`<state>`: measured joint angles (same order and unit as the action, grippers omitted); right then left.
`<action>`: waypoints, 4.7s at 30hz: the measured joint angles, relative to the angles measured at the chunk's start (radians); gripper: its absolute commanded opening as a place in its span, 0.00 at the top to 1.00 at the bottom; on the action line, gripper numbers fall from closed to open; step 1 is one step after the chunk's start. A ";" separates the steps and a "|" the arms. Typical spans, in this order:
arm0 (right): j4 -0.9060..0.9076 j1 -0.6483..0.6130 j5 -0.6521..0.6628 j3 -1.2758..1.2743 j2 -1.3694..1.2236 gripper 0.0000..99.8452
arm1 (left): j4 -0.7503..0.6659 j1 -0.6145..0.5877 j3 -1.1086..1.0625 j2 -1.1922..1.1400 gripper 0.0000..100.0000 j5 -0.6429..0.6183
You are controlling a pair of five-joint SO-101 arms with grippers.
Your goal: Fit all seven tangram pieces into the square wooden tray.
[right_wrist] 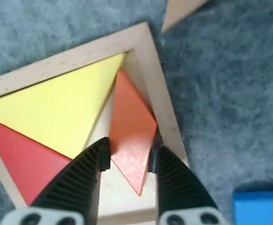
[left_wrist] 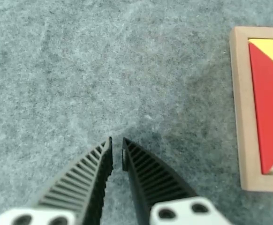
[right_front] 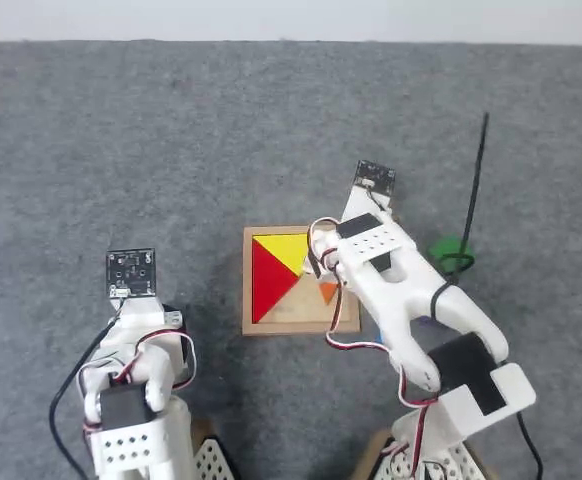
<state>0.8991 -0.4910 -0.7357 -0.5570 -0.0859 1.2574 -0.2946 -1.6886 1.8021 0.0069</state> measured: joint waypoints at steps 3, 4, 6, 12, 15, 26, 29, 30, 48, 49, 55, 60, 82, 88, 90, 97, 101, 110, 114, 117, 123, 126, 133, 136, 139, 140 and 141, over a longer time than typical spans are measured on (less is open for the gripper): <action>0.000 0.003 0.052 -0.002 0.035 0.99 | 0.000 0.000 0.000 0.000 0.96 0.000; 0.017 0.011 0.071 -0.003 0.058 0.99 | 0.000 0.000 0.000 0.000 0.96 0.000; 0.064 0.028 0.103 -0.005 0.133 0.99 | 0.000 0.000 0.000 0.000 0.96 0.000; 0.272 0.166 0.282 0.015 0.414 0.99 | 0.000 0.000 0.000 0.000 0.96 0.000; 0.315 0.262 0.371 0.020 0.476 0.99 | 0.000 0.000 0.000 0.000 0.96 0.000; 0.322 -0.044 0.747 0.020 0.321 0.80 | 0.000 0.000 0.000 0.000 0.96 0.000; 0.322 -0.146 0.990 0.020 0.253 0.75 | 0.000 0.000 0.000 0.000 0.96 0.000; 0.316 -0.166 1.037 0.020 0.232 0.75 | 0.000 0.000 0.000 0.000 0.96 0.000; 0.135 -0.187 1.049 0.029 -0.026 0.93 | 0.000 0.000 0.000 0.000 0.96 0.000; 0.132 -0.184 1.049 0.031 -0.026 0.98 | 0.000 0.000 0.000 0.000 0.96 0.000; 0.132 -0.181 1.051 0.055 -0.028 0.99 | 0.000 0.000 0.000 0.000 0.96 0.000; 0.178 -0.135 1.011 0.080 -0.032 0.99 | 0.000 0.000 0.000 0.000 0.96 0.000; 0.098 -0.048 0.562 0.232 -0.055 0.99 | 0.000 0.000 0.000 0.000 0.96 0.000; 0.026 -0.044 0.465 0.216 -0.058 0.94 | 0.000 0.000 0.000 0.000 0.96 0.000; 0.011 -0.046 0.462 0.195 -0.058 0.88 | 0.000 0.000 0.000 0.000 0.96 0.000; -0.083 -0.046 0.460 0.103 -0.057 0.78 | 0.000 0.000 0.000 0.000 0.96 0.000; -0.101 -0.032 0.460 0.097 -0.057 0.80 | 0.000 0.000 0.000 0.000 0.96 0.000; -0.101 0.077 0.457 0.097 -0.057 0.81 | 0.000 0.000 0.000 0.000 0.96 0.000; -0.098 0.077 0.479 0.094 -0.057 0.81 | 0.000 0.000 0.000 0.000 0.96 0.000; -0.097 0.077 0.486 0.091 -0.052 0.81 | 0.000 0.000 0.000 0.000 0.96 0.000; -0.089 0.081 0.493 0.086 -0.028 0.81 | 0.000 0.000 0.000 0.000 0.96 0.000; -0.081 0.084 0.496 0.086 -0.017 0.81 | 0.000 0.000 0.000 0.000 0.96 0.000; -0.040 0.095 0.499 0.086 -0.011 0.81 | 0.000 0.000 0.000 0.000 0.96 0.000; -0.032 0.095 0.499 0.086 -0.011 0.81 | 0.000 0.000 0.000 0.000 0.96 0.000; -0.020 0.095 0.499 0.084 0.012 0.81 | 0.000 0.000 0.000 0.000 0.96 0.000; -0.017 0.095 0.502 0.084 0.034 0.81 | 0.000 0.000 0.000 0.000 0.96 0.000; -0.015 0.094 0.514 0.084 0.061 0.81 | 0.000 0.000 0.000 0.000 0.96 0.000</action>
<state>0.8838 -0.3974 -0.2217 -0.4726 -0.0245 1.2574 -0.2946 -1.6886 1.8021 0.0069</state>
